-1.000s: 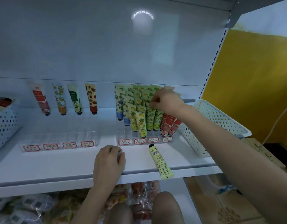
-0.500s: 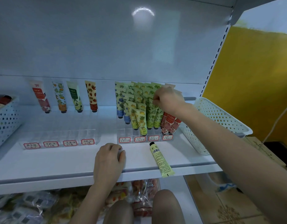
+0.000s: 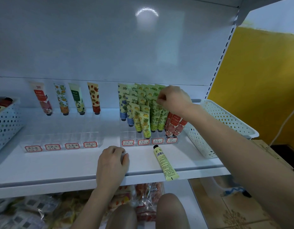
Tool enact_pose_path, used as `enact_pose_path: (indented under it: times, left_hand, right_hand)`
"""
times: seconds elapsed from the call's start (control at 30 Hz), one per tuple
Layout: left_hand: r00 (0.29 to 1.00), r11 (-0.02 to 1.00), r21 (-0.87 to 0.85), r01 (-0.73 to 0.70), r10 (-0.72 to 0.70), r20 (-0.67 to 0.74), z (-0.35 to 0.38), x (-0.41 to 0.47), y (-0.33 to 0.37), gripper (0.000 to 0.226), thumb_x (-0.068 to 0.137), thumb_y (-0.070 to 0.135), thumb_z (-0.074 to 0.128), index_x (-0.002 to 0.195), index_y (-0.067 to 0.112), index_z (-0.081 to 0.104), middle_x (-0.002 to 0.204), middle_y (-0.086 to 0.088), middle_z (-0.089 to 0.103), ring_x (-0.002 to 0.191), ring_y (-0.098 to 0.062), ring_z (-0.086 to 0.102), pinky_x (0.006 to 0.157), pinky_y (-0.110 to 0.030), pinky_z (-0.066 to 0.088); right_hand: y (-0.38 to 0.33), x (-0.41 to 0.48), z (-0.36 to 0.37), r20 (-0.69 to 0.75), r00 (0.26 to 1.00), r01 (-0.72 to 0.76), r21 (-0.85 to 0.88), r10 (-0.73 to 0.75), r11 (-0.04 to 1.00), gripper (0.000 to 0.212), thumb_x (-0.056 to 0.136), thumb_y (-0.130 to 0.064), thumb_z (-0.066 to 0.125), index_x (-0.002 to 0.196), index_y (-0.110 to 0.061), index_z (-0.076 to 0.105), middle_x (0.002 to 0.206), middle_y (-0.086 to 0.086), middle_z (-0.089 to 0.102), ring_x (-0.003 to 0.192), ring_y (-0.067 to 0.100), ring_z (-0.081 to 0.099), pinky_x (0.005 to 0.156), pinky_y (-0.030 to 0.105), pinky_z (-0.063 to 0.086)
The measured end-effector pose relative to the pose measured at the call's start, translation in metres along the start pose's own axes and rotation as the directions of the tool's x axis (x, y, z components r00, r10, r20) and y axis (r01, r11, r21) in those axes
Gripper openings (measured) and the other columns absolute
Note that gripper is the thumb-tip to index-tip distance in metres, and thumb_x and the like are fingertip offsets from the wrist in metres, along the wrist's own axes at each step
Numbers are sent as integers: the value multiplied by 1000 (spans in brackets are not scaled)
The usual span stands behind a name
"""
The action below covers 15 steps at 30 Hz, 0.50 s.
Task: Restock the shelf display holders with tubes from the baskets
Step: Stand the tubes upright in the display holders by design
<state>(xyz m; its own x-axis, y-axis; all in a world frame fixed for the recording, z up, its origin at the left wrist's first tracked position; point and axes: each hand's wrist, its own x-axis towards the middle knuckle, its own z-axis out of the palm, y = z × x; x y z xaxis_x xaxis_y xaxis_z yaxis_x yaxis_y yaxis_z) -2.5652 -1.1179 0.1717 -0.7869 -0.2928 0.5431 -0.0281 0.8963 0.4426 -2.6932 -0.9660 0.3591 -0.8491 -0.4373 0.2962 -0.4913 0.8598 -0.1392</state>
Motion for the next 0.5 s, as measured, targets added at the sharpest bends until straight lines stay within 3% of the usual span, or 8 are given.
enact_pose_path:
  times: [0.1,0.17,0.3,0.5]
  left_hand:
    - [1000,1000,8,-1,1,-1,0,-1,0,14,68,6,78,80,3,71,80,-11,68,72,-26,62,65,-36,54]
    - [1000,1000,4,3,-3,5,1,-1,-1,14,69,6,77,81,3,71,80,-11,68,73,-26,62,66,-36,54]
    - [1000,1000,5,5,-5,2,1,0,-1,15,68,6,78,81,3,71,80,-11,68,72,-26,63,66,-36,54]
    - [999,1000,10,-24,24,-22,0,0,0,15,65,3,79,77,2,70,76,-12,67,69,-27,63,65,-36,54]
  right_hand:
    - [-5,-5,0,-137,987,99,152,-78,983,24,93,-26,52,96,-8,68,96,6,68,87,23,62,73,33,51]
    - [-15,-11,3,-129,979,178,191,-155,965,27,92,-32,54,94,-9,69,92,4,69,81,19,63,72,31,53]
    - [-22,-17,12,-38,973,229,119,-226,966,25,88,-38,59,95,-15,68,95,0,67,85,17,62,75,35,53]
    - [-20,-19,8,-17,974,226,9,-225,974,23,95,-27,51,98,-12,68,99,2,68,88,19,63,72,31,52]
